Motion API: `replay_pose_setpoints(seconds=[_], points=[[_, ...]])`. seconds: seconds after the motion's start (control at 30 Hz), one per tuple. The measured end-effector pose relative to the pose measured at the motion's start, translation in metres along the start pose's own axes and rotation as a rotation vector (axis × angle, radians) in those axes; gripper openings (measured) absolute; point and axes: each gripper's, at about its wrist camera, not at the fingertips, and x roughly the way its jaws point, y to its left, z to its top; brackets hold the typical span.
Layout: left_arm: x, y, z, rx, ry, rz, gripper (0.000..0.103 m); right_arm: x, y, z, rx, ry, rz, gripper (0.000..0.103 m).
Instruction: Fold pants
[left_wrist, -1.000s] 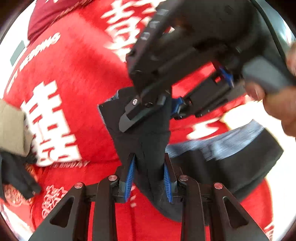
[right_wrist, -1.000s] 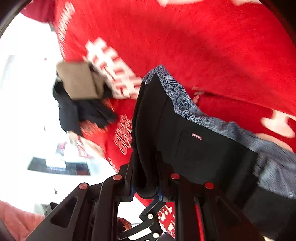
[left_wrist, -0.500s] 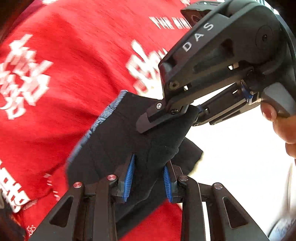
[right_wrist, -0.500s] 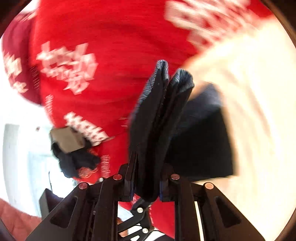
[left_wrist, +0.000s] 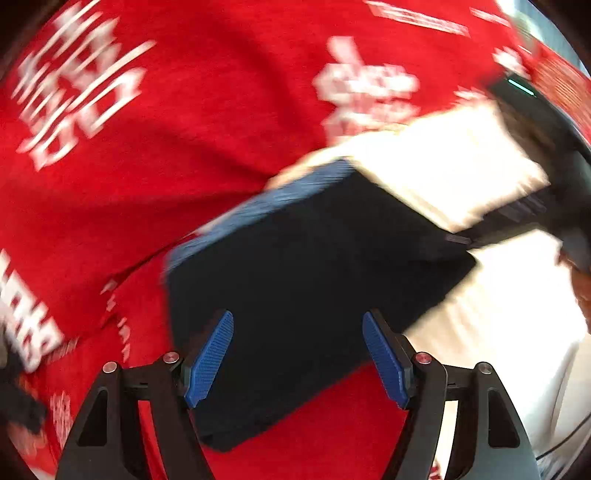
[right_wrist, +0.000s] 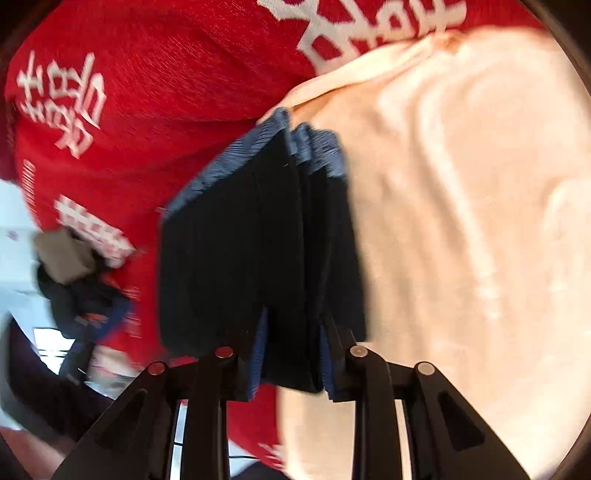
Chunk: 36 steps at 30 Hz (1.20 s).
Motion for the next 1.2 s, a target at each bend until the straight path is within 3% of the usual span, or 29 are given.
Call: replay_pose_setpoints(seconds=[0.17,0.3,0.43,0.63,0.77,0.83,0.97,1.2], points=[[0.031,0.068,-0.008,-0.221,0.136,0.093,0.074,-0.025,-0.004,-0.010,0.022,-0.049,-0.114,0.029],[0.061,0.091,-0.033,-0.313,0.224,0.119,0.076,-0.039,0.004,-0.018,0.003,-0.096,-0.088,0.029],[0.067,0.091,-0.040,-0.335,0.227,0.134,0.081,-0.032,0.032,-0.016,-0.102,-0.101,-0.098,0.029],[0.061,0.130,-0.005,-0.427,0.151,0.116,0.081,0.010,0.047,-0.011,-0.167,-0.028,-0.172,0.028],[0.109,0.148,-0.003,-0.492,0.287,0.090,0.082,0.023,0.037,-0.015,-0.151,-0.010,-0.188,0.028],[0.107,0.145,-0.007,-0.516,0.271,0.104,0.085,0.022,0.036,-0.015,-0.137,-0.012,-0.184,0.028],[0.098,0.133,-0.010,-0.450,0.256,0.149,0.085,0.025,0.040,-0.014,-0.131,-0.009,-0.202,0.028],[0.100,0.140,-0.015,-0.488,0.272,0.132,0.088,0.029,0.042,-0.011,-0.090,-0.018,-0.208,0.029]])
